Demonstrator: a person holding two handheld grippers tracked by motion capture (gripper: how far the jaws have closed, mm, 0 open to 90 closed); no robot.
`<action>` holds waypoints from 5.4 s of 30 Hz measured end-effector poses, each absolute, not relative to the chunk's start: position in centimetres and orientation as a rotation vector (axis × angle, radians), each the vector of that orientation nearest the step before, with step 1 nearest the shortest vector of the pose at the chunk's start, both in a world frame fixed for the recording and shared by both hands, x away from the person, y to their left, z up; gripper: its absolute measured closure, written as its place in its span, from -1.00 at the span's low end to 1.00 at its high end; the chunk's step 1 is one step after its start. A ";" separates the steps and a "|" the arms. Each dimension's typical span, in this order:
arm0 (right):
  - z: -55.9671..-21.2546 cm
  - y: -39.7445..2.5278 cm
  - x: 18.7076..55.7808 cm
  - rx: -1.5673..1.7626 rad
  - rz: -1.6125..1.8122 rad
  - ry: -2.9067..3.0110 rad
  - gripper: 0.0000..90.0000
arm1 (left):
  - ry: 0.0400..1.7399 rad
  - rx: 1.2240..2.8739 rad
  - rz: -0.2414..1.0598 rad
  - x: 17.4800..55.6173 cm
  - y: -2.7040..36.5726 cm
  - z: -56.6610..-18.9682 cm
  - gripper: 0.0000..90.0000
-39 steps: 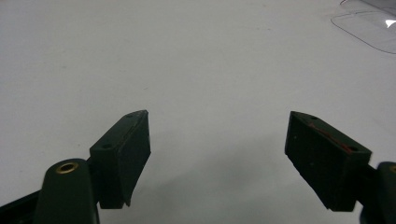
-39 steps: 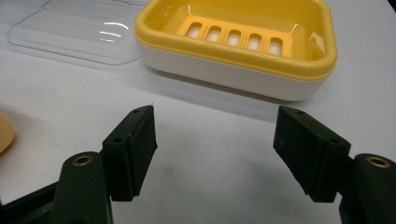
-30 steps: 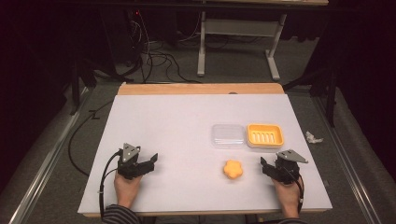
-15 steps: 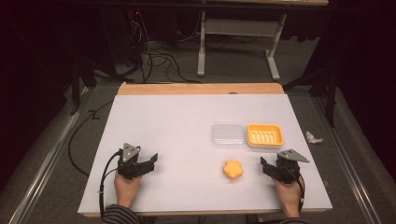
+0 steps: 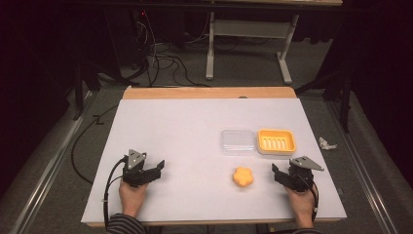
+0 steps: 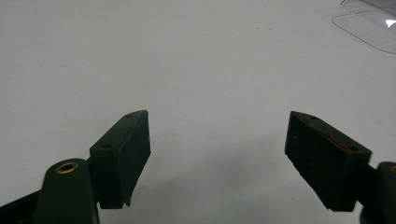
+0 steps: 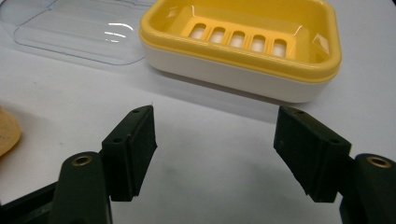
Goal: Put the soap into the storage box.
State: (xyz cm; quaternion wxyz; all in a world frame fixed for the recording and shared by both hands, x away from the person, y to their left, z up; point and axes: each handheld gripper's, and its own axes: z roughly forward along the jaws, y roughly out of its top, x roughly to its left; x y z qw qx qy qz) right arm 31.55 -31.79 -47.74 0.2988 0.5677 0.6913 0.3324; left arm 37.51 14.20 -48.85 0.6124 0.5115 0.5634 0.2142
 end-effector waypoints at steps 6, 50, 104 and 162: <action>-47.6 -31.4 31.1 1.491 0.911 1.831 -0.36 | 1.300 1.183 0.496 37.5 14.2 -48.9 -0.49; -45.9 -26.1 28.4 1.394 1.050 2.008 -0.45 | 1.300 1.181 0.492 37.5 14.2 -48.8 -0.49; -47.4 -20.2 32.4 1.239 0.836 2.323 -0.43 | 1.330 1.176 0.506 37.8 14.2 -48.9 -0.53; -41.8 -26.0 32.8 1.343 0.970 2.177 -0.13 | 1.317 1.180 0.482 37.7 14.2 -48.9 -0.51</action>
